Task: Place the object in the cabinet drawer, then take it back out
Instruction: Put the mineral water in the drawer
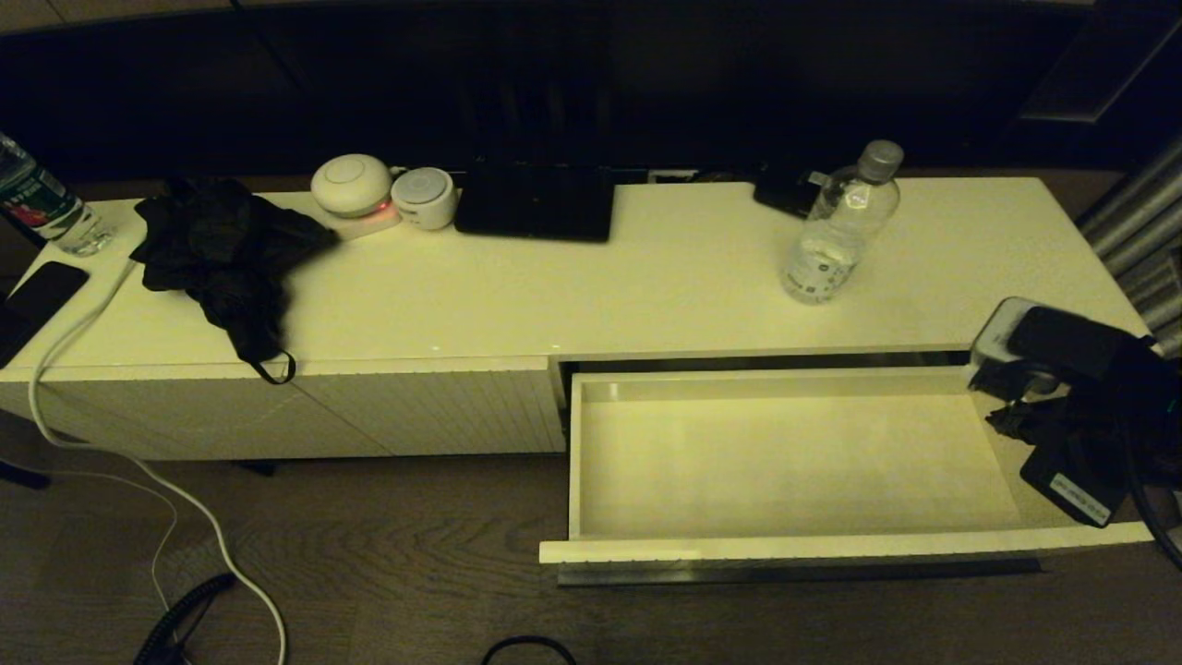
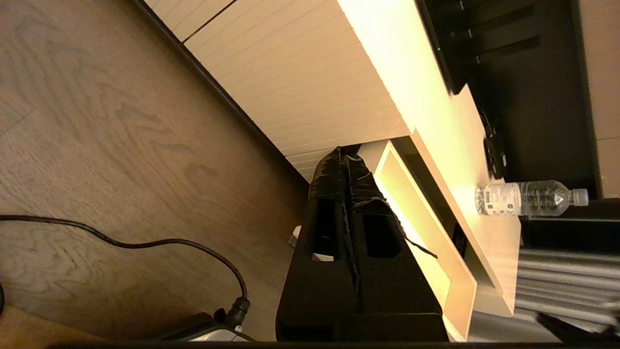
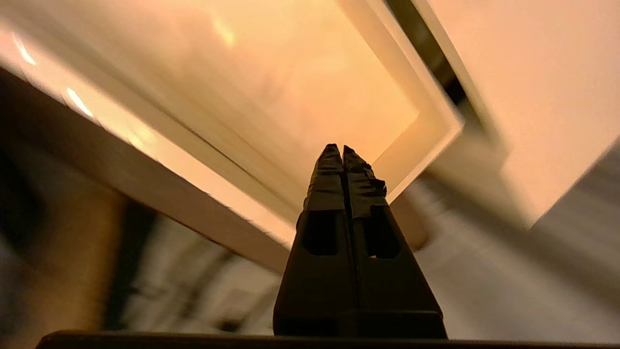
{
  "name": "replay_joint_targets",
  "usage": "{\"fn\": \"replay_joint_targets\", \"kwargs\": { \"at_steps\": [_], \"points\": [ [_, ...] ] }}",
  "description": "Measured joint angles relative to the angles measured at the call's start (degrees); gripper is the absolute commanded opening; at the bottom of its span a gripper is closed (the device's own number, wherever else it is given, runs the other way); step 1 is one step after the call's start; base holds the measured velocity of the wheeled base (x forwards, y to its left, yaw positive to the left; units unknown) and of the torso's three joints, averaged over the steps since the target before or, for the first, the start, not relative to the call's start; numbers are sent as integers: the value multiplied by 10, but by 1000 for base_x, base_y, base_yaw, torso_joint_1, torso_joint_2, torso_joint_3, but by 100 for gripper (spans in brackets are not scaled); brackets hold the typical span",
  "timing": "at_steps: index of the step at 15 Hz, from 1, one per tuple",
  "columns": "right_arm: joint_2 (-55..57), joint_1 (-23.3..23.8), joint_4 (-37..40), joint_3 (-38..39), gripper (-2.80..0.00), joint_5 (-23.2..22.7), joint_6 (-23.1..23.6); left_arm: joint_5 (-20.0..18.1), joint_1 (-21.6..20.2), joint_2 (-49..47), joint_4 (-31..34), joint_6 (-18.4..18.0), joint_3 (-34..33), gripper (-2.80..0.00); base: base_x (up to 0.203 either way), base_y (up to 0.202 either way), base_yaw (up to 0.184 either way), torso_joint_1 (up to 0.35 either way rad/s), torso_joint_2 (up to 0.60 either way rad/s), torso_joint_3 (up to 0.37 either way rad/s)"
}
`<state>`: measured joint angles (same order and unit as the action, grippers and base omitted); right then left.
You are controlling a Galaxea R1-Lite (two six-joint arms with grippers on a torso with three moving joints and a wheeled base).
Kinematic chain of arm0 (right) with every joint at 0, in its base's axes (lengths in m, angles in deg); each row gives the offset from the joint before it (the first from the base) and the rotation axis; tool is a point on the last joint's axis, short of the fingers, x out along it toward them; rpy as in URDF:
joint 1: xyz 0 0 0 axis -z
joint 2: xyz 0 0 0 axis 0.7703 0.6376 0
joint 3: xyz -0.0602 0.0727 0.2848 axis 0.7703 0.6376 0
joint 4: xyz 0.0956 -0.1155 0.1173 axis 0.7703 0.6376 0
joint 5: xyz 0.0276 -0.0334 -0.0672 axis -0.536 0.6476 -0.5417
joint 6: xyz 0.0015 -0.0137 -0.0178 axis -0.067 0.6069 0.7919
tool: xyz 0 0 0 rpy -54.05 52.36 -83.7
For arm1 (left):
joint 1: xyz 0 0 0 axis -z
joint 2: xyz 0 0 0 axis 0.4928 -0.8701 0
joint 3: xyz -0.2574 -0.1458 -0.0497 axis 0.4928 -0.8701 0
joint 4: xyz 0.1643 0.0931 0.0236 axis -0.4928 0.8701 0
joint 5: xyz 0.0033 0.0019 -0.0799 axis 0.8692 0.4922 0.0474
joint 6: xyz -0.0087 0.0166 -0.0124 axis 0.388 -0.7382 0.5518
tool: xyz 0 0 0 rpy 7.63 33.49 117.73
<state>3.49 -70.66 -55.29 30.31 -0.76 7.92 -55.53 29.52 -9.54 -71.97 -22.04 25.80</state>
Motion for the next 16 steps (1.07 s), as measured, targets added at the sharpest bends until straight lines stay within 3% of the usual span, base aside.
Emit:
{"fn": "replay_joint_targets", "kwargs": {
  "at_steps": [4, 7, 8, 9, 12, 16],
  "points": [
    [-29, -4, 4, 0, -280, 1, -216, 0, 0, 0, 0, 0, 0, -280, 0, 0, 0, 0, 0, 0],
    [-18, -28, -34, -2, -280, 0, -358, 0, 0, 0, 0, 0, 0, -280, 0, 0, 0, 0, 0, 0],
    [-7, -34, -56, -3, -103, 0, -402, 0, 0, 0, 0, 0, 0, -280, 0, 0, 0, 0, 0, 0],
    [5, -40, -81, -4, 0, 1, -440, 0, 0, 0, 0, 0, 0, -280, 0, 0, 0, 0, 0, 0],
    [28, -87, -144, 12, 0, 18, -518, 0, 0, 0, 0, 0, 0, -280, 0, 0, 0, 0, 0, 0],
    [56, -127, -277, 64, 0, 75, -520, 0, 0, 0, 0, 0, 0, -280, 0, 0, 0, 0, 0, 0]
  ]
}}
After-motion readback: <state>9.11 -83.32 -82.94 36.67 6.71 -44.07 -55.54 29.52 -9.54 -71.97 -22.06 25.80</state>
